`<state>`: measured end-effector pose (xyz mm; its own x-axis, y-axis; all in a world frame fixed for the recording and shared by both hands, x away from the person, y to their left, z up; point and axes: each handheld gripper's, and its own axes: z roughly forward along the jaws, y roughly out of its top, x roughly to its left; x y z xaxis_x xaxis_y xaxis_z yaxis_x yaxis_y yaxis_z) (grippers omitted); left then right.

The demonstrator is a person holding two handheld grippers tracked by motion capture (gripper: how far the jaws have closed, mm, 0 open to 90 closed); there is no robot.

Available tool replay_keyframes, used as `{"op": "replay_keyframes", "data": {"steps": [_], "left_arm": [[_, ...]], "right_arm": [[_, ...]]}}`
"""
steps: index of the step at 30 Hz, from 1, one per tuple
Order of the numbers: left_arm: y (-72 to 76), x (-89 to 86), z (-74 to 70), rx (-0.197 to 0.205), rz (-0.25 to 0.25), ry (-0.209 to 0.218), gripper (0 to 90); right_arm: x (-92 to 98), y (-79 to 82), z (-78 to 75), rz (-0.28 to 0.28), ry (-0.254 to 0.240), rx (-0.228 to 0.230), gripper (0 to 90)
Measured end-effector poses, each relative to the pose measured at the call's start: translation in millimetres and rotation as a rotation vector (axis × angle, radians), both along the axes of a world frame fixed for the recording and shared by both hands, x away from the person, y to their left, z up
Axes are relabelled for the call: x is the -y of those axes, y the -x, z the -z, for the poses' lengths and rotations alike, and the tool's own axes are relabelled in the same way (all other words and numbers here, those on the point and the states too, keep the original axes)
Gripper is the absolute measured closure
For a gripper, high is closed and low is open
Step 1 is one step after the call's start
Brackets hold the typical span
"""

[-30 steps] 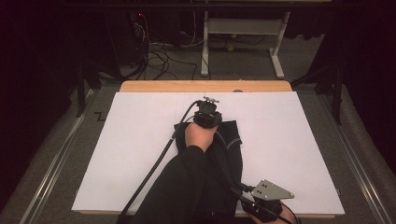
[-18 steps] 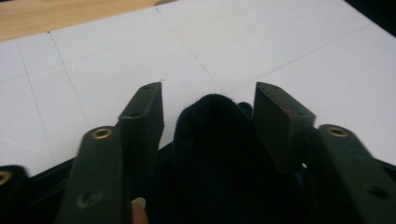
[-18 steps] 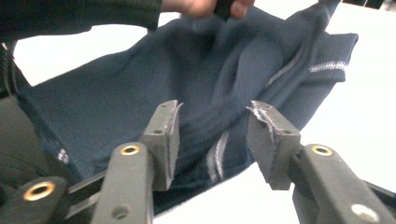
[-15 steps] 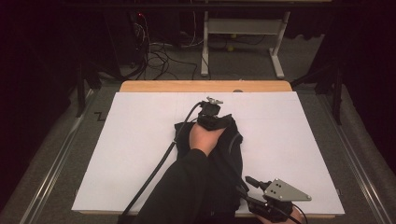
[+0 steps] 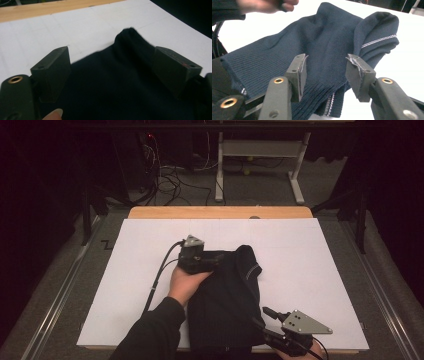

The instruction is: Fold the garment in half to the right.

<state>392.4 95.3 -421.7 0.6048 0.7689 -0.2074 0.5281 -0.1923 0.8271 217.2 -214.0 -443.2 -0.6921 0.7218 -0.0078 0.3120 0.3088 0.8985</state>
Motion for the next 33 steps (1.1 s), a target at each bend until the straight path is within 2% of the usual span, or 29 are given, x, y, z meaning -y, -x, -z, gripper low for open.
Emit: {"op": "replay_keyframes", "data": {"steps": [2,5,8,12,14,17,19,21,22,23,26,29,33], "left_arm": [[8.1,-17.0,6.8,0.011,-0.008,-0.009,11.6],[20.4,-44.4,17.4,0.013,-0.017,0.003,9.6],[33.7,-65.4,25.6,0.034,-0.032,-0.01,8.6],[47.9,-89.0,32.6,0.041,-0.045,-0.008,3.4],[56.7,-100.6,34.9,0.06,-0.067,-0.027,2.6],[67.1,-116.8,39.5,0.04,-0.063,-0.045,0.0],[76.0,-125.8,42.9,0.053,-0.072,-0.053,0.0],[87.5,-130.1,47.0,0.111,-0.093,-0.092,0.0],[93.1,-130.3,48.7,0.143,-0.097,-0.097,0.0],[97.0,-129.7,49.2,0.161,-0.093,-0.08,0.0],[96.1,-125.4,47.8,0.173,-0.08,-0.066,0.0],[92.8,-122.3,49.5,0.159,-0.063,-0.046,0.0],[93.0,-121.7,53.3,0.169,-0.034,-0.095,0.0]], "right_arm": [[-0.3,-0.6,0.3,0.002,0.001,-0.001,52.6],[-1.1,-1.1,0.8,0.0,0.004,-0.002,54.4],[-2.8,-1.2,1.6,-0.001,0.008,-0.005,55.4],[-4.5,-2.3,3.5,-0.003,0.016,-0.011,56.2],[-4.8,-2.6,4.0,-0.003,0.017,-0.012,56.6],[-5.0,-2.9,4.6,-0.002,0.022,-0.014,56.9],[-4.7,-2.8,4.5,-0.001,0.017,-0.012,57.4],[-4.8,-3.5,4.4,-0.001,0.016,-0.012,58.4],[-5.3,-4.4,3.9,0.003,0.021,-0.009,58.6],[-6.5,-6.3,3.1,0.01,0.024,0.0,58.6],[-14.8,-18.7,-3.4,0.007,0.044,0.018,58.9],[-26.3,-39.7,-12.9,0.002,0.08,0.014,61.1],[-47.1,-74.5,-27.9,-0.005,0.133,0.011,65.8]]}}
